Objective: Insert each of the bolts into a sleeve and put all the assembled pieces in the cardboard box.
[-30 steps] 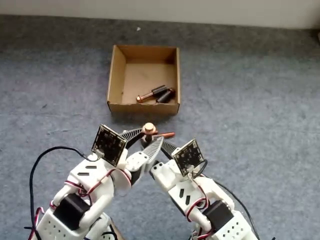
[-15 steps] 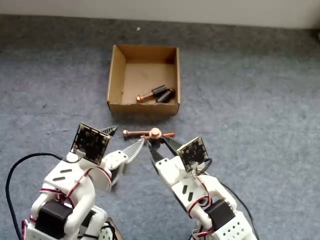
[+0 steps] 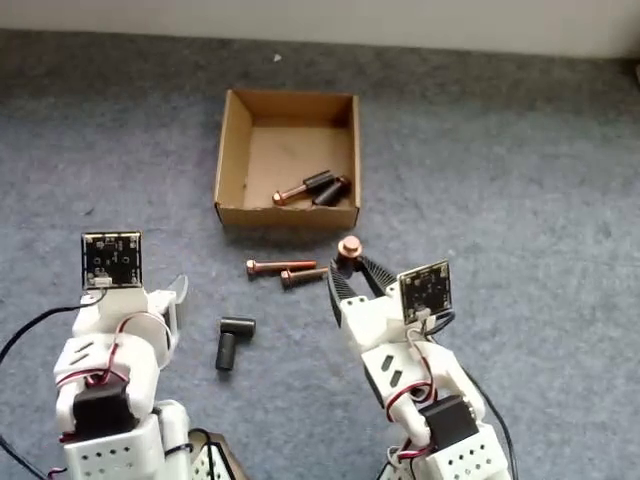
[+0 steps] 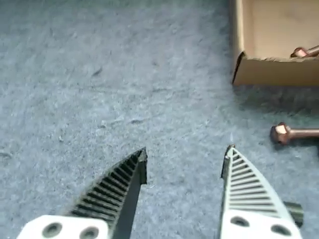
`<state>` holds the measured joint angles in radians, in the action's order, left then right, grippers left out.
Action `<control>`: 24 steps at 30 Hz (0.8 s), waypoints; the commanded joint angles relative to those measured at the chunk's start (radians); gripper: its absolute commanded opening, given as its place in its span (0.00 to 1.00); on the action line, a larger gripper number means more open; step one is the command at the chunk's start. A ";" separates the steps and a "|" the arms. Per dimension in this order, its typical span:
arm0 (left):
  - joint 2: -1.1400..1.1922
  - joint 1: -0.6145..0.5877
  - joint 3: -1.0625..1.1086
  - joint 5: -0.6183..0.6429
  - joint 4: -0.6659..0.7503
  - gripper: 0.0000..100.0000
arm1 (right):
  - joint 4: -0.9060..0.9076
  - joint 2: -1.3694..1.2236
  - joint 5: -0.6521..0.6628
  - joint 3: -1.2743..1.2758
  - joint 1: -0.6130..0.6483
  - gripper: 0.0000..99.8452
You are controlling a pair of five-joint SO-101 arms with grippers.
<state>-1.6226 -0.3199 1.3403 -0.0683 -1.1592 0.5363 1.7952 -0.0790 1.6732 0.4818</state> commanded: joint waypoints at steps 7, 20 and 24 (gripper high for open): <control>-0.007 -0.038 0.232 -0.080 0.084 0.26 | -0.031 -0.005 -0.006 -0.173 -0.053 0.00; -0.007 -0.045 0.312 -0.080 0.209 0.26 | -0.598 -0.648 -0.008 -0.420 -0.053 0.00; -0.007 -0.045 0.312 -0.080 0.209 0.26 | -0.745 -0.949 -0.006 -0.542 -0.056 0.00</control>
<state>-1.6210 -0.3567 1.6594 -0.1419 -0.9705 -0.0852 1.0464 -0.0790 1.2666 0.4388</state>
